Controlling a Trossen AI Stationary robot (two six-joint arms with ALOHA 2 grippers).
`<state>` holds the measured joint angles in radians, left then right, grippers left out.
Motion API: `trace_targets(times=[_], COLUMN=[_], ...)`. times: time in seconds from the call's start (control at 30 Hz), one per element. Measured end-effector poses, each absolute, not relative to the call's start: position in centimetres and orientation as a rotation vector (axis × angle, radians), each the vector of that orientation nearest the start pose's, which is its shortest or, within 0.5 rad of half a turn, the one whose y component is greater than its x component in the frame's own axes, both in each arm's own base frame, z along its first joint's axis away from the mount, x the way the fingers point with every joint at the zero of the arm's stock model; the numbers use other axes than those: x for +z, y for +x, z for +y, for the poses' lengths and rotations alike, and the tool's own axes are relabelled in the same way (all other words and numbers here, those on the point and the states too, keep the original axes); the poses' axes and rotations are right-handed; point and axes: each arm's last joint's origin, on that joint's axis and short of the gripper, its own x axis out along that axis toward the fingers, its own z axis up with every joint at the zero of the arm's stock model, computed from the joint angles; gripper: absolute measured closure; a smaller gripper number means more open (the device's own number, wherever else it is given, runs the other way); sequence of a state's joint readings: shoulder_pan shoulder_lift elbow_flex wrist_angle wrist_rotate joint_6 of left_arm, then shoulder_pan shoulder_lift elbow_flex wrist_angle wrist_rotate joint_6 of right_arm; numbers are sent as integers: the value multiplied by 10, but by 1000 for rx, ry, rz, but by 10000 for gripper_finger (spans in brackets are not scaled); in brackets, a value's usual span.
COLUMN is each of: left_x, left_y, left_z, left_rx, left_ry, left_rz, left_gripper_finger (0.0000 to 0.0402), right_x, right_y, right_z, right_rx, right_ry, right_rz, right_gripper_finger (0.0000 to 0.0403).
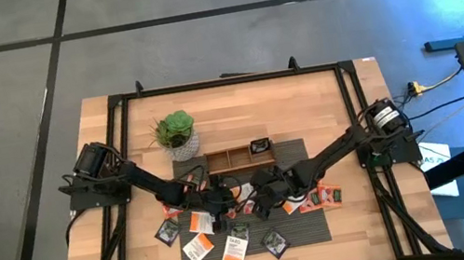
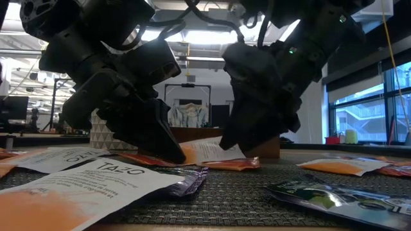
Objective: Pick & Place Tea
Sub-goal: Put the white tea bag into the middle slot of the wooden organizer
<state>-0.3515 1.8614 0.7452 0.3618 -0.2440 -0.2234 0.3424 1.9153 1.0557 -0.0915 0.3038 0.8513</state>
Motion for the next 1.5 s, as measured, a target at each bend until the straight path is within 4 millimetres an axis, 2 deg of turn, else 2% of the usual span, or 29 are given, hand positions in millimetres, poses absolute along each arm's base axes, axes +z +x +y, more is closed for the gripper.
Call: trace_targets(times=[0.63, 0.8, 0.93, 1.13, 1.27, 1.43, 1.5], left_x=[97, 102, 123, 170, 202, 236, 248], left_y=[309, 309, 306, 298, 282, 261, 253], left_z=[-106, -106, -108, -105, -99, -91, -88], left_rx=[-21, -34, -106, -163, -171, -166, -171], left_ry=[7, -2, -40, -86, -83, -65, -74], left_rz=[725, 718, 678, 568, 529, 460, 430], left_gripper_finger=[397, 396, 396, 396, 396, 395, 396], right_x=[128, 129, 137, 174, 215, 272, 288], right_y=[352, 352, 349, 345, 349, 357, 360], right_z=[111, 111, 107, 96, 88, 71, 62], right_rx=[-350, -336, -326, -263, -195, -237, -231], right_ry=[444, 417, 367, 241, 57, -193, -250], right_rz=[842, 845, 864, 832, 853, 897, 917], right_gripper_finger=[391, 396, 398, 399, 399, 400, 400])
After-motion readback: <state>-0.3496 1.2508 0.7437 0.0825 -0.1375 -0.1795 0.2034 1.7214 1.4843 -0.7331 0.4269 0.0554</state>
